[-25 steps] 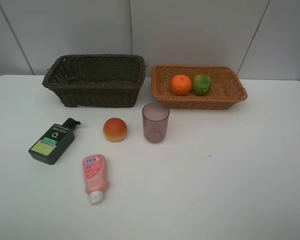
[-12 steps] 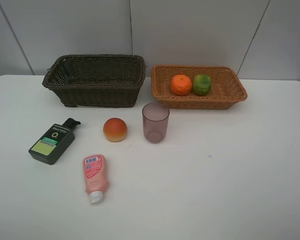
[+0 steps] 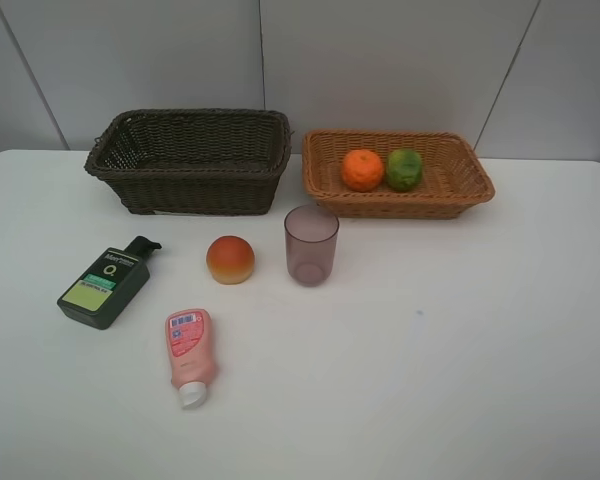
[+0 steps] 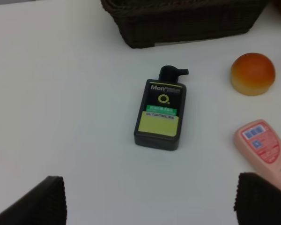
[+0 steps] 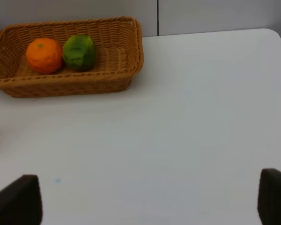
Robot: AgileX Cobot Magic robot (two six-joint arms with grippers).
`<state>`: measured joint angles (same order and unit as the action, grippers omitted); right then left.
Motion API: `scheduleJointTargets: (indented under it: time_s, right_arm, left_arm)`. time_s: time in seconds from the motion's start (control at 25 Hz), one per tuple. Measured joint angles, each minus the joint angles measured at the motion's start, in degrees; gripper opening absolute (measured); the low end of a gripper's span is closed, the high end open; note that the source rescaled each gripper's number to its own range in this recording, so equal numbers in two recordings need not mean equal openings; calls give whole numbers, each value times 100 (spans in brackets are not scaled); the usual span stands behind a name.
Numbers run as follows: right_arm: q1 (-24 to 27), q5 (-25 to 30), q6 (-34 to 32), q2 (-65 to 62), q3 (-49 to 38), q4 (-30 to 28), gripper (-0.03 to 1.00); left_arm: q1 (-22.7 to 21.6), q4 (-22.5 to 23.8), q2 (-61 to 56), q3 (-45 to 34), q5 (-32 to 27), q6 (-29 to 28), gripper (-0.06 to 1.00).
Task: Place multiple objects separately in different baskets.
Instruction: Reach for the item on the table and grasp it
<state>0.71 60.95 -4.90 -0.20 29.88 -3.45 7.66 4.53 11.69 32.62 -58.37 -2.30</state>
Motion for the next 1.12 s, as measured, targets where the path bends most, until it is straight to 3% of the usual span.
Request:
scheduleJointTargets:
  time_s: [0.24,0.48,0.68,0.84,1.12]
  right_arm:
    - [0,0,0,0,0,0,100]
    - [0,-2,0,0,0,0,100]
    - [0,-6,0,0,0,0,100]
    - [0,-6,0,0,0,0,100]
    - [0,-6,0,0,0,0,100]
  left_arm:
    - [0,72,2183,439,477,6,94]
    - [0,1,4594,1023,581,10,94]
    - [503,8,6249,1726,684,10,94]
    - [869,32,7161,2139,845,12,94]
    - [895,394,8045,2187,1465,230,94]
